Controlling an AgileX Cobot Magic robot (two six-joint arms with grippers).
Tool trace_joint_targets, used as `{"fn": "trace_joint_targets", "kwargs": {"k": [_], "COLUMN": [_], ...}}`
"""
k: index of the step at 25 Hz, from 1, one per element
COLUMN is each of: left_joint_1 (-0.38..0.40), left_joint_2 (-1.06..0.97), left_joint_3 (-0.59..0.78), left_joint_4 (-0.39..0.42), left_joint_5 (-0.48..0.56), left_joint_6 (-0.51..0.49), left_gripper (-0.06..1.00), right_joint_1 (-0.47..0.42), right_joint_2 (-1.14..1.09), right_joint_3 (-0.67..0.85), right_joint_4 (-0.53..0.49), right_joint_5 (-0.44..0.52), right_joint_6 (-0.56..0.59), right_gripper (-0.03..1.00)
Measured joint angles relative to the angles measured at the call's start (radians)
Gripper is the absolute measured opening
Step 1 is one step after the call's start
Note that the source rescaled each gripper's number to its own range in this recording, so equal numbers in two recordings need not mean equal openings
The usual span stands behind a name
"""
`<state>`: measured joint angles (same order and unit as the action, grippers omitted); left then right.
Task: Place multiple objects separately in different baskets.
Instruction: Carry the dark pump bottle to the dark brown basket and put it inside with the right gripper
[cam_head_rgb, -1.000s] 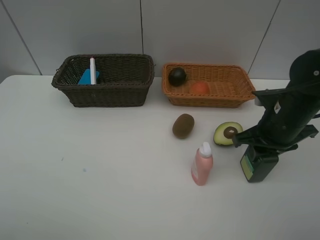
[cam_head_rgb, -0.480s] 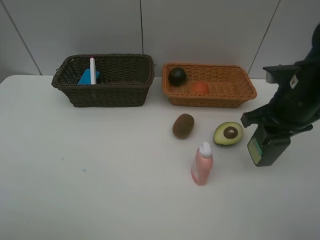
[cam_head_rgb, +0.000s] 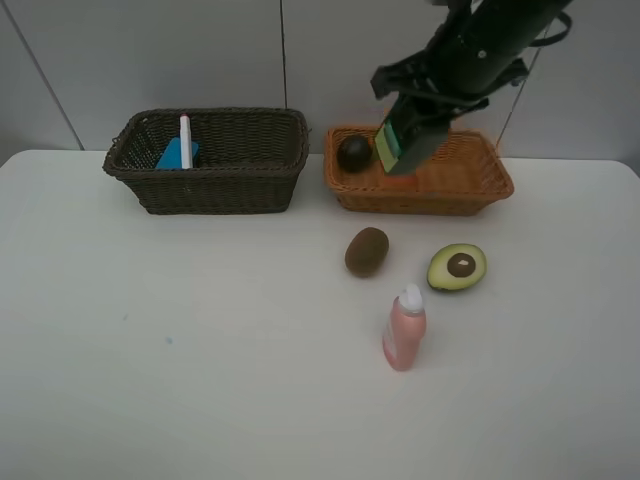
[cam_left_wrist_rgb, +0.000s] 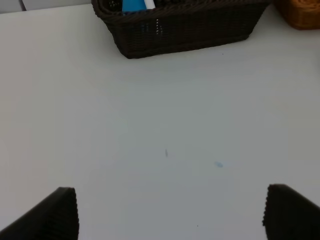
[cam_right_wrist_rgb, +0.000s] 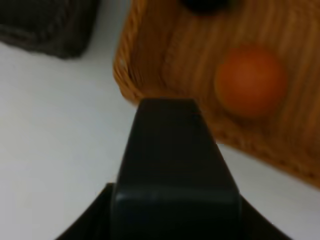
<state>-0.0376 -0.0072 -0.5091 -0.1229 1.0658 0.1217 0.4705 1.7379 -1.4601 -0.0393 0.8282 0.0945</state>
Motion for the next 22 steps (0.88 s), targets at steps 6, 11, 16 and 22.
{"fn": "trace_joint_targets", "kwargs": {"k": [6, 11, 16, 22], "left_joint_1": [0.000, 0.000, 0.000, 0.000], "left_joint_2": [0.000, 0.000, 0.000, 0.000], "left_joint_3": [0.000, 0.000, 0.000, 0.000], "left_joint_4": [0.000, 0.000, 0.000, 0.000], "left_joint_5": [0.000, 0.000, -0.001, -0.001], "left_joint_6": [0.000, 0.000, 0.000, 0.000], "left_gripper": [0.91, 0.91, 0.91, 0.91], "right_joint_1": [0.037, 0.077, 0.093, 0.094], "right_joint_2": [0.256, 0.481, 0.641, 0.712], "right_joint_3": [-0.361, -0.588, -0.714, -0.726], "right_joint_4": [0.087, 0.146, 0.166, 0.168], "right_joint_5": [-0.087, -0.121, -0.126, -0.139], "right_joint_6": [-0.063, -0.082, -0.094, -0.094], "right_gripper": [0.12, 0.12, 0.12, 0.21]}}
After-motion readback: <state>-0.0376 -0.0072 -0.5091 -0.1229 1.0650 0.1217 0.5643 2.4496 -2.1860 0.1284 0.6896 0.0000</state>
